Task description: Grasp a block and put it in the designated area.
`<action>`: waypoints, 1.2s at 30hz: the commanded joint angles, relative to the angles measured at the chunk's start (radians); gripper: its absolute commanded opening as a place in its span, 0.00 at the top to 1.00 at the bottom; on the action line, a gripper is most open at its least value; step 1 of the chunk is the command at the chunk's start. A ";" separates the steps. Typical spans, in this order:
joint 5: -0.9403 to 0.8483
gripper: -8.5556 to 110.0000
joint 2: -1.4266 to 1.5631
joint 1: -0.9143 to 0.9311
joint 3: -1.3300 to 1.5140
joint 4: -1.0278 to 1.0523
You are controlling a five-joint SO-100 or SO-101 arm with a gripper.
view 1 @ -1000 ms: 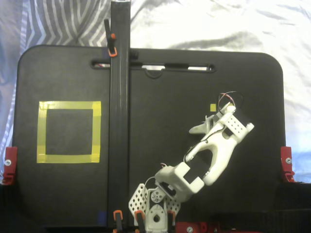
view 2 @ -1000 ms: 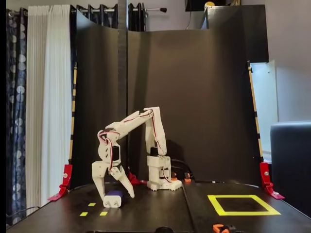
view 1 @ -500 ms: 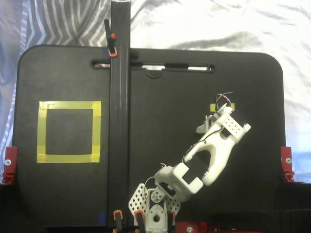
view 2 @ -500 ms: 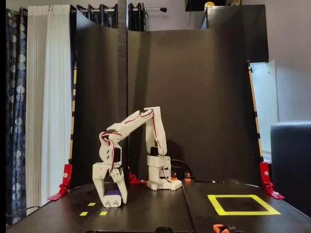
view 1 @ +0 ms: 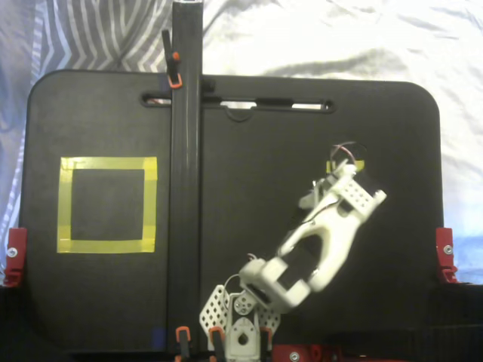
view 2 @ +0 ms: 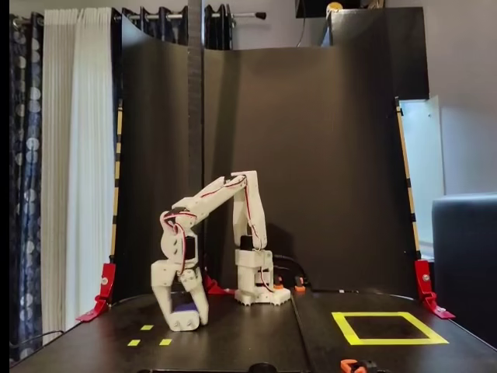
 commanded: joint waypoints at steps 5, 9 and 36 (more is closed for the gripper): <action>0.087 0.75 0.163 -0.072 -0.029 0.091; 0.124 0.75 0.193 -0.103 -0.080 0.150; 0.726 0.75 0.120 -0.589 -0.224 0.176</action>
